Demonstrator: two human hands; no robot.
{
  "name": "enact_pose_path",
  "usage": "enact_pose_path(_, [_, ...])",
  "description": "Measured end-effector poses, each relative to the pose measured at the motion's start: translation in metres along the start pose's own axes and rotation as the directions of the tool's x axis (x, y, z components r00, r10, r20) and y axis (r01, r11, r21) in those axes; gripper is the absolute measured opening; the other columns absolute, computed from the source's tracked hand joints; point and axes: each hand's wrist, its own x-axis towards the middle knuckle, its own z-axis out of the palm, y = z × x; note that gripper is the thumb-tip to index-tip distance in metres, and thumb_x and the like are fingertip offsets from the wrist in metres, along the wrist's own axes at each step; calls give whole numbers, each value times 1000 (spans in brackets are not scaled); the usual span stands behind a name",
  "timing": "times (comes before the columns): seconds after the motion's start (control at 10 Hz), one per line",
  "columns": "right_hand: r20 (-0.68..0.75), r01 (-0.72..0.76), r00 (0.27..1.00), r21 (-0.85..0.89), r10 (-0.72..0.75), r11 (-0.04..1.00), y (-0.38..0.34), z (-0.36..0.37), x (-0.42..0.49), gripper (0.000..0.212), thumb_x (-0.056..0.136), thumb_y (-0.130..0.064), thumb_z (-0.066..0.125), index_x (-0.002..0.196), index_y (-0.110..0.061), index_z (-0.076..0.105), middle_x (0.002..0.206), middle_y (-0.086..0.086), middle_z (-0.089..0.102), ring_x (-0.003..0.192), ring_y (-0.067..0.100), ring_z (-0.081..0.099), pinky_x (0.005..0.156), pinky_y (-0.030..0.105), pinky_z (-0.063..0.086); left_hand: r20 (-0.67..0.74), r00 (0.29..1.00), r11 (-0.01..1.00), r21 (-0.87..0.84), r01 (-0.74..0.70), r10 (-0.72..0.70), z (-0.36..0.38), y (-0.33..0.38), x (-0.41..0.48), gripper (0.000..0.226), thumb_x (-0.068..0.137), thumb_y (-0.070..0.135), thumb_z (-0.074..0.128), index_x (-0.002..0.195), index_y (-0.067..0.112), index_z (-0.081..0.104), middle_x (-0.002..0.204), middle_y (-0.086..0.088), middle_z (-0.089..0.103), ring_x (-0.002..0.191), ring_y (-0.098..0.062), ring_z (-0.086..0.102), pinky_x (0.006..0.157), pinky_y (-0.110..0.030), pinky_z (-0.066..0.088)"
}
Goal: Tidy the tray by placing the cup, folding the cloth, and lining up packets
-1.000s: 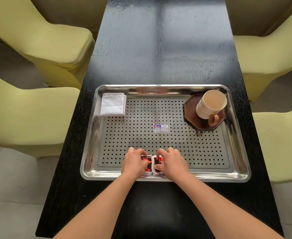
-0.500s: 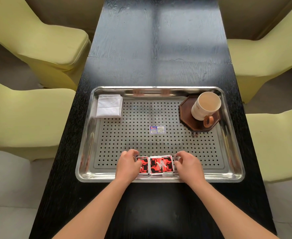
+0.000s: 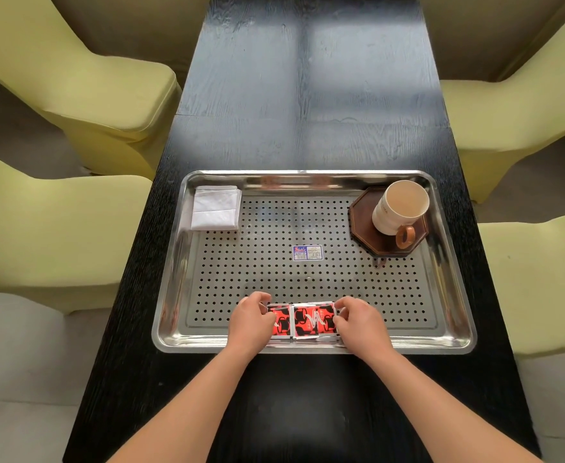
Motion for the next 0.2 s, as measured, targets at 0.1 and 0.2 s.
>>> enact_pose_path(0.1, [10,2,1000,10,-2,1000,-1,-1,-1,25,95,-19,60,119,-17,65,106,-1,66,97,14,60,84,32,53,-5,1000,1000,-5,-16,16,0,-2,-1,40,88,9,58,127,20,61,109,-1,62,95,-13,59,84,-32,54])
enact_pose_path(0.2, [-10,16,1000,-4,-16,1000,-1,-2,0,26,95,-24,60,119,-18,65,105,-2,66,95,13,60,83,32,53,-37,999,999,32,-29,31,-3,-2,-3,42,88,9,56,128,20,61,111,0,59,94,-10,57,80,-24,44])
